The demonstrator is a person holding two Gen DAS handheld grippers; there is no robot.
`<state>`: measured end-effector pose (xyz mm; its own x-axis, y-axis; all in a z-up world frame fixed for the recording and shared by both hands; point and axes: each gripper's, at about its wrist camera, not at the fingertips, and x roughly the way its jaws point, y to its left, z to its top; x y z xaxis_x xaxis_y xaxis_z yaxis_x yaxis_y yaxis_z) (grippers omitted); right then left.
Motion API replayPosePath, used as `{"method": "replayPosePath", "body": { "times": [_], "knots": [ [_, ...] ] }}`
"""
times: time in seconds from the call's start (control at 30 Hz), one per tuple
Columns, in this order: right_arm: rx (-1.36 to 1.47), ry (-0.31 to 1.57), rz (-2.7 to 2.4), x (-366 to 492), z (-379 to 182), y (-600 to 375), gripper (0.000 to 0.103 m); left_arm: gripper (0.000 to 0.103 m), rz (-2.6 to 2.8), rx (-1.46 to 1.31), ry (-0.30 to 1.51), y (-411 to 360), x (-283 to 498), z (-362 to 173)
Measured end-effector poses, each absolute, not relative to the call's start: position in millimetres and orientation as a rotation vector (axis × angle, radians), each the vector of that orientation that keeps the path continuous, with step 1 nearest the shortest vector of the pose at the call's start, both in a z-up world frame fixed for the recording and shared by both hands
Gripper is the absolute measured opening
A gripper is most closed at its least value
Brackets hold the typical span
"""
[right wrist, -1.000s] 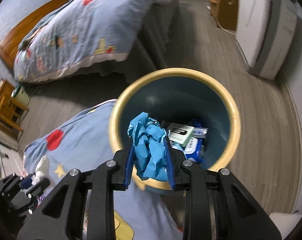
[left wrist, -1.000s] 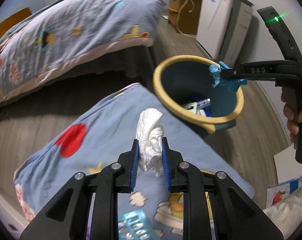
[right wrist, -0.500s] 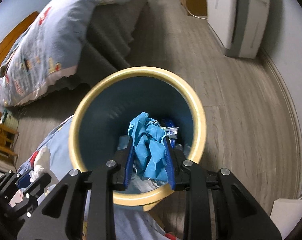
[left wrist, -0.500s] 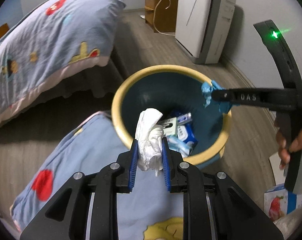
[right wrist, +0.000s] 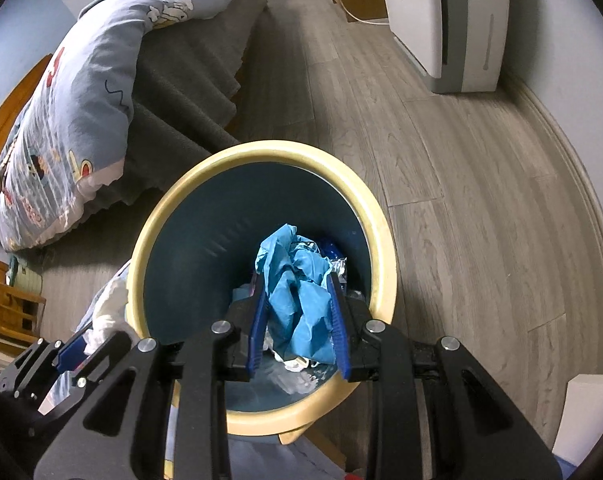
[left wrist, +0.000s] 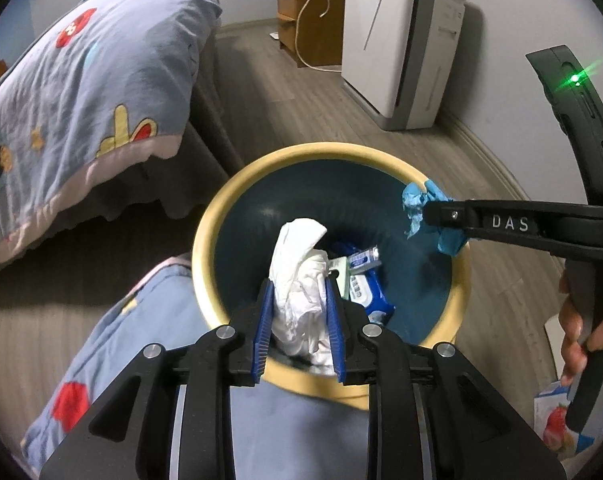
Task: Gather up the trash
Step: 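Carry glove and tissue over the bin and open both tools to drop them, then return both tools to the remaining items on the cushion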
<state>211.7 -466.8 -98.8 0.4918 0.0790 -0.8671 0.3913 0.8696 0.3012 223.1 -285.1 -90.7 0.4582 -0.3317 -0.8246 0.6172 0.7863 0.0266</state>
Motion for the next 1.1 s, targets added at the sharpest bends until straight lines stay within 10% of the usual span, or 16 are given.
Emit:
{"method": "replayPosePath", "body": {
  "times": [0.4, 0.53, 1.1],
  "knots": [
    [0.45, 1.058, -0.199, 220, -101, -459, 0.028, 0.03, -0.562, 0.355, 0.941, -276, 234, -102],
    [0.428, 1.059, -0.199, 222, -100, -456, 0.029, 0.055, -0.558, 0.324, 0.917, -271, 238, -97],
    [0.408, 1.014, -0.21, 221, -89, -451, 0.088, 0.09, -0.512, 0.301, 0.88, -250, 222, -91]
  ]
}}
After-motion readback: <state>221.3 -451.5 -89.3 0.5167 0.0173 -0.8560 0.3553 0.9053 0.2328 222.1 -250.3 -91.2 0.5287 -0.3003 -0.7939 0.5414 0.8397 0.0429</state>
